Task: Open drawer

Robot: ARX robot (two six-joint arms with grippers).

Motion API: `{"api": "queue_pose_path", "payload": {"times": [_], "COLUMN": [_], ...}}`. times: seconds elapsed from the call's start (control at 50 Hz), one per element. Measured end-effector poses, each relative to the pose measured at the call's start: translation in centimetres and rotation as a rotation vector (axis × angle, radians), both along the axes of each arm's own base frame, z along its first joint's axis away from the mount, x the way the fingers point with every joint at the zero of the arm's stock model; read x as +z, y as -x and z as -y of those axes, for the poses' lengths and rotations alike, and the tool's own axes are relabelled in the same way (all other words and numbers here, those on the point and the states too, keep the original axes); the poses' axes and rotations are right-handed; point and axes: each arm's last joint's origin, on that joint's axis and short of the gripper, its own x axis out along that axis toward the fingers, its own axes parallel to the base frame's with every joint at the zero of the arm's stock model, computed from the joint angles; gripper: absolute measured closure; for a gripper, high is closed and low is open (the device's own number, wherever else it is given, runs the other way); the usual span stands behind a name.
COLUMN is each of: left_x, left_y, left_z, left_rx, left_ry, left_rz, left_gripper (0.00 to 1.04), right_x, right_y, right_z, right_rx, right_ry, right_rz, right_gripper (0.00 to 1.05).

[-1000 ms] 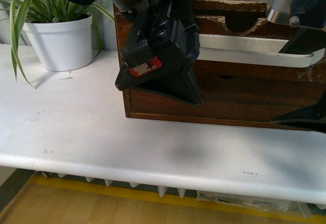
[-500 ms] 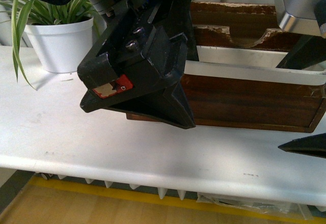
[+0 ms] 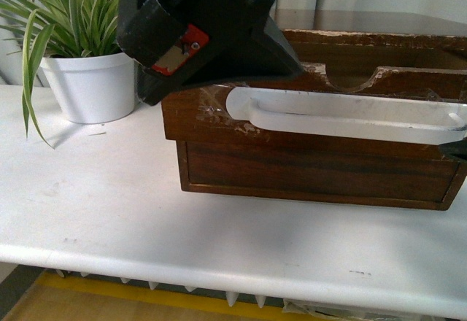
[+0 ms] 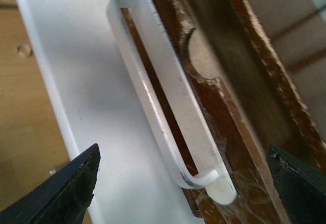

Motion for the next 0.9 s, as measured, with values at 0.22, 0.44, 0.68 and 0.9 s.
{"api": "queue_pose_path", "payload": {"times": [0.22,0.44,0.68,0.9], "left_x": [0.0,-0.9,-4.8,-7.0], "left_y": [1.7,5.0,8.7,13.4], "left_z": [-2.7,-6.5,-10.3,-13.3], "left_rx": [0.228,0.566,0.876,1.07], "left_ry": [0.2,0.314,0.484,0.71], "left_rz": [0.19,0.294,0.187,0.135], "left_gripper": [0.06,0.06,0.06,0.06], "right_x": [-0.1,-1.5,-3.7,-5.7], "right_y": [2.7,6.4,9.5,11.8], "right_z": [1.8,3.8,5.1,5.9], "right_rx": [-0.141,-0.316,-0.45,-0.52], "right_ry": [-0.168,-0.375,-0.478,-0.56], "right_rz": [0.068,0.097,0.096,0.072], "right_gripper": [0.09,0.09,0.09,0.09]}}
